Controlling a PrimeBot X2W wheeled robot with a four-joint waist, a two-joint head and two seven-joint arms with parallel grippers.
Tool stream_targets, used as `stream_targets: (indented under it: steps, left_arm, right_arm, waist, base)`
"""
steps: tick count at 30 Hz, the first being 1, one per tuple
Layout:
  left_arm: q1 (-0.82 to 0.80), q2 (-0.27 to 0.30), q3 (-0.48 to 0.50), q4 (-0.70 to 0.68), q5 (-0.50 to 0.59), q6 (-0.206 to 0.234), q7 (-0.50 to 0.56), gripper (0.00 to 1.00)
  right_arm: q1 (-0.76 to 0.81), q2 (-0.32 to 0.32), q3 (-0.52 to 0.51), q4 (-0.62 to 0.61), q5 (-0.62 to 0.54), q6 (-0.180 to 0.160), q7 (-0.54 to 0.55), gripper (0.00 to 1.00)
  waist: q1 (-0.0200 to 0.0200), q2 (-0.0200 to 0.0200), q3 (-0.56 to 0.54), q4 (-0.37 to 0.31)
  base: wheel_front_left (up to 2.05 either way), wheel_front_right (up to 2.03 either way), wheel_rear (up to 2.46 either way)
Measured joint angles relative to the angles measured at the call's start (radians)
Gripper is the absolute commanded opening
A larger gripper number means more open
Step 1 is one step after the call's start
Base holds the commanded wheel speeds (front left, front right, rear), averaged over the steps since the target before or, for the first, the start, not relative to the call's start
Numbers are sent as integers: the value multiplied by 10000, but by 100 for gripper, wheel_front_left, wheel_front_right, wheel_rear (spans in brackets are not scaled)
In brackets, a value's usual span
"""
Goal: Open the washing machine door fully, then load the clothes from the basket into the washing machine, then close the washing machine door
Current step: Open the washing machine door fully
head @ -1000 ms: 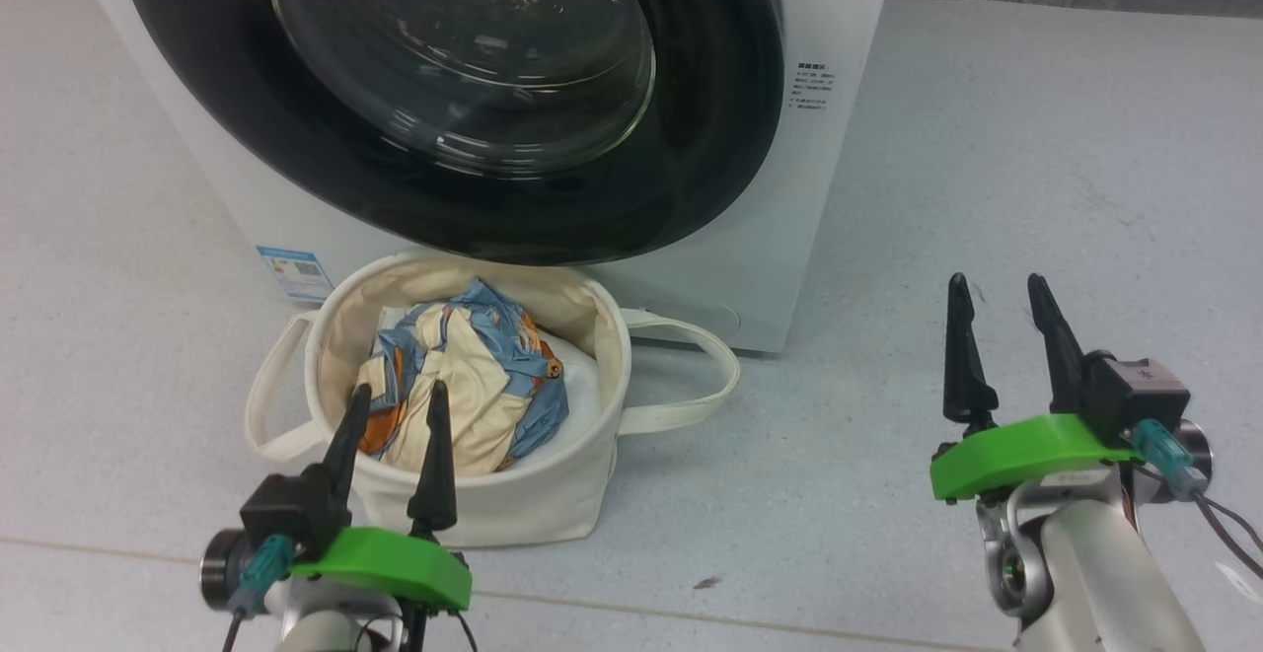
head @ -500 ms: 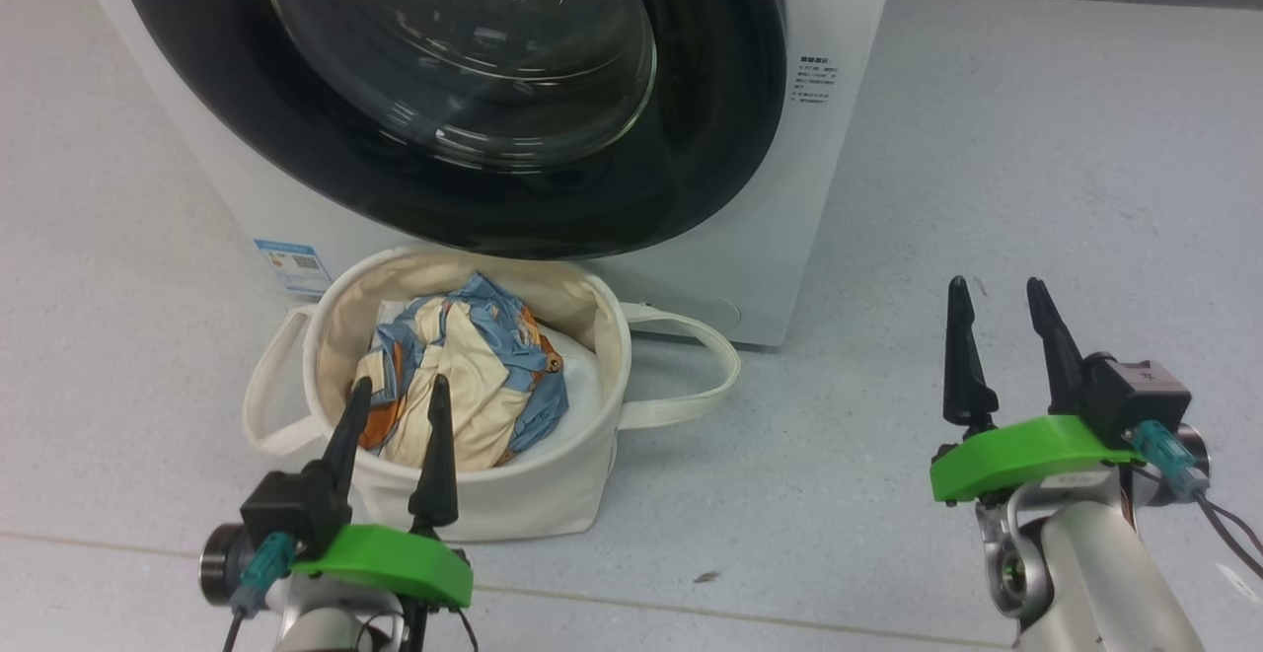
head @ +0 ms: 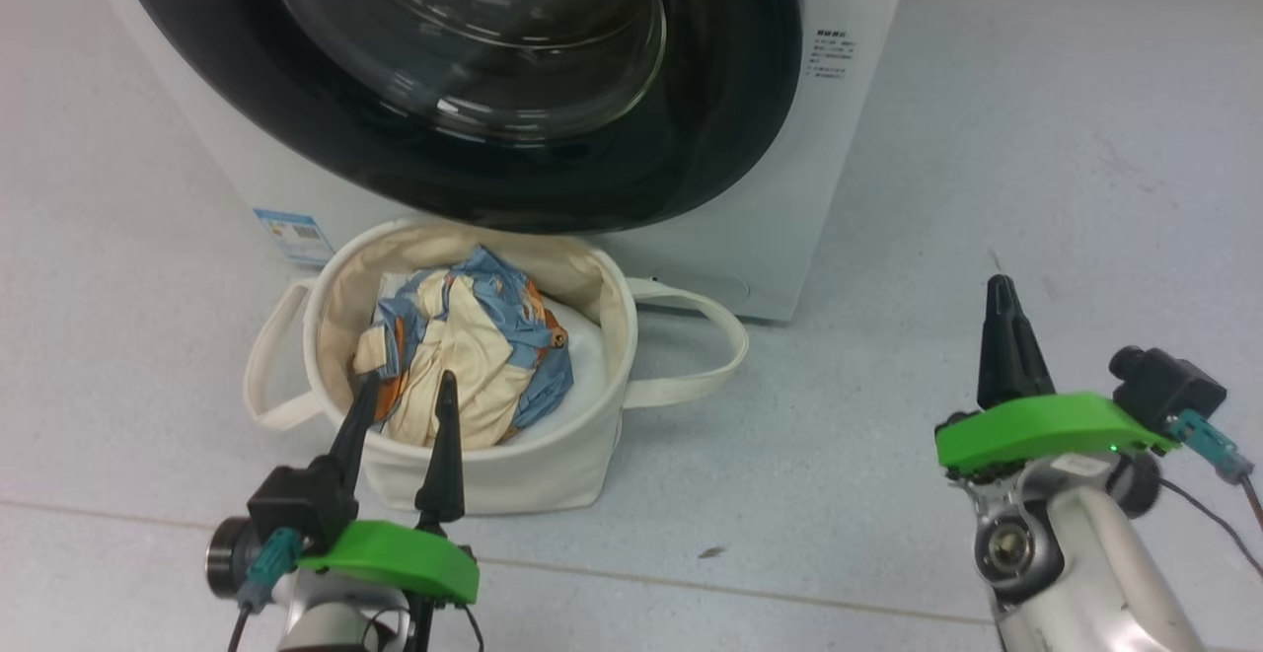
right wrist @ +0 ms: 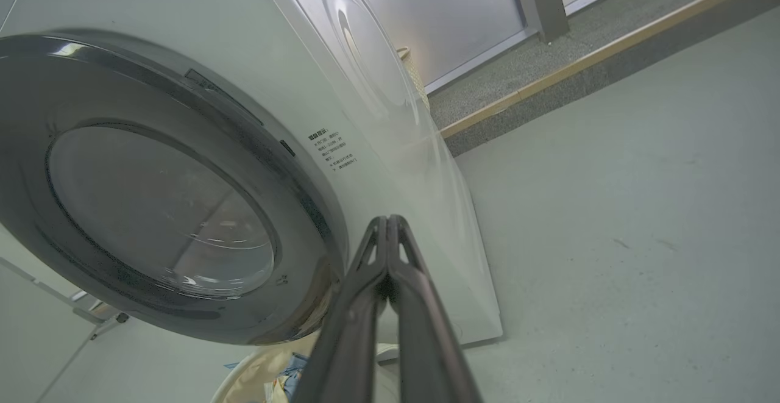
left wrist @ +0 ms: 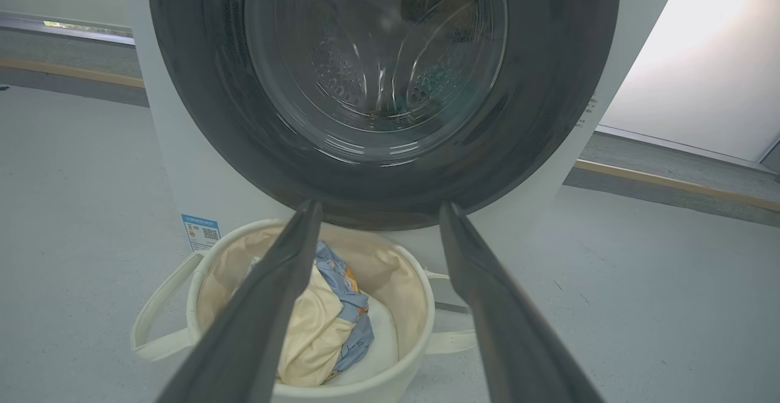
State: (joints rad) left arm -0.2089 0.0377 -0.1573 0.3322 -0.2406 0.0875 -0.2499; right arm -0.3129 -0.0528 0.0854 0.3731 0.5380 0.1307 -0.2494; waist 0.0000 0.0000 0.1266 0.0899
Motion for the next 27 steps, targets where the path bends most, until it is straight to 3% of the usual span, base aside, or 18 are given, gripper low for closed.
stream_targets:
  steps: [7, 8, 13, 16, 27]
  left_arm:
    - [-372, -2, -215, -48, -73, 4, 0, 100]
    - [-372, -2, -215, -48, -73, 4, 0, 100]
    - [-501, -2, -360, -65, -188, 17, 0, 100]
    - [-894, -4, -556, -232, -349, 94, 0, 100]
    - [-1905, -12, -1095, -660, -1097, 192, 0, 100]
  right_arm:
    - [-1424, -8, 660, 1315, 5448, -2, 418, 0]
    - [-1424, -8, 660, 1315, 5448, -2, 418, 0]
    - [-2620, -107, 418, 1371, 7649, -2, 1645, 0]
    - [-3439, -372, -245, 1505, 9281, -2, 2777, 0]
    - [-5572, -1120, -1302, 1973, 12308, -2, 6270, 0]
  waist:
    - [1, 0, 561, 97]
    - [1, 0, 561, 97]
    - [0, 0, 1011, 190]
    - [0, 0, 1508, 321]
    - [2, 0, 3106, 898]
  base:
    - [0, 0, 0]
    - [0, 0, 0]
    - [0, 0, 0]
    - [0, 0, 0]
    - [0, 0, 0]
